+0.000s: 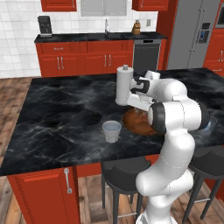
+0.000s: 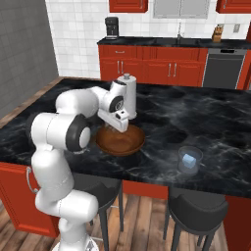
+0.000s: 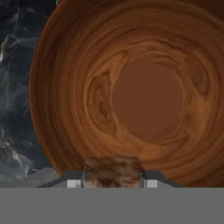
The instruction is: There are four ice cubes in the ice bowl. Place two ice cubes in each glass of water.
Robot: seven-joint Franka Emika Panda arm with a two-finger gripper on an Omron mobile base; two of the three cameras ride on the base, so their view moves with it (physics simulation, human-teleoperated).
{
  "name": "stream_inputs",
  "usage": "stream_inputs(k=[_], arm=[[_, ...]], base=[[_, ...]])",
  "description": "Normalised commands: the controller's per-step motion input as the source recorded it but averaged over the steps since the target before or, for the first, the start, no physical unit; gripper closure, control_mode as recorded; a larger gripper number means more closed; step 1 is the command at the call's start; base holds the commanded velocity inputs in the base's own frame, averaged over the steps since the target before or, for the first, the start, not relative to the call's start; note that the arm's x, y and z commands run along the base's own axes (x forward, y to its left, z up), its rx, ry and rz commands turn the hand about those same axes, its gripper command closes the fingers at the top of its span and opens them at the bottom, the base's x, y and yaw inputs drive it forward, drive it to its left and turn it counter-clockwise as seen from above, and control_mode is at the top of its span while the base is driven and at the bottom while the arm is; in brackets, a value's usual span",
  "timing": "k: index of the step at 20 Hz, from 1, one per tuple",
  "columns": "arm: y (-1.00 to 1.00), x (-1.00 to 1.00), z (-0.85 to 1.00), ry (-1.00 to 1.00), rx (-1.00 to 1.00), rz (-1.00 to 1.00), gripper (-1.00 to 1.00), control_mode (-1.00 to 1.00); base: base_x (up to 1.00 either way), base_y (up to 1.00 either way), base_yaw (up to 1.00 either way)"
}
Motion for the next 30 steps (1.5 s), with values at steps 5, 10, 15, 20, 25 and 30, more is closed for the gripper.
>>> stream_inputs(k=[5, 10, 15, 20, 25, 30], arm=[[0.85, -0.55, 0.48, 0.00, 0.00, 0.00, 1.00, -1.00], [0.64, -0.30, 0.30, 0.00, 0.00, 0.00, 1.00, -1.00], [0.43, -0.07, -0.08, 0.01, 0.00, 0.00, 1.00, -1.00], [0.14, 0.00, -0.22, 0.00, 0.00, 0.00, 1.00, -1.00], [0.09, 0.00, -0.16, 0.00, -0.01, 0.00, 1.00, -1.00], [0.22, 0.00, -0.01, 0.00, 0.00, 0.00, 1.00, -1.00]], base=[[0.00, 0.00, 0.00], [0.00, 0.00, 0.00], [0.00, 0.00, 0.00], [0.00, 0.00, 0.00], [0.00, 0.00, 0.00], [0.00, 0.00, 0.00]])
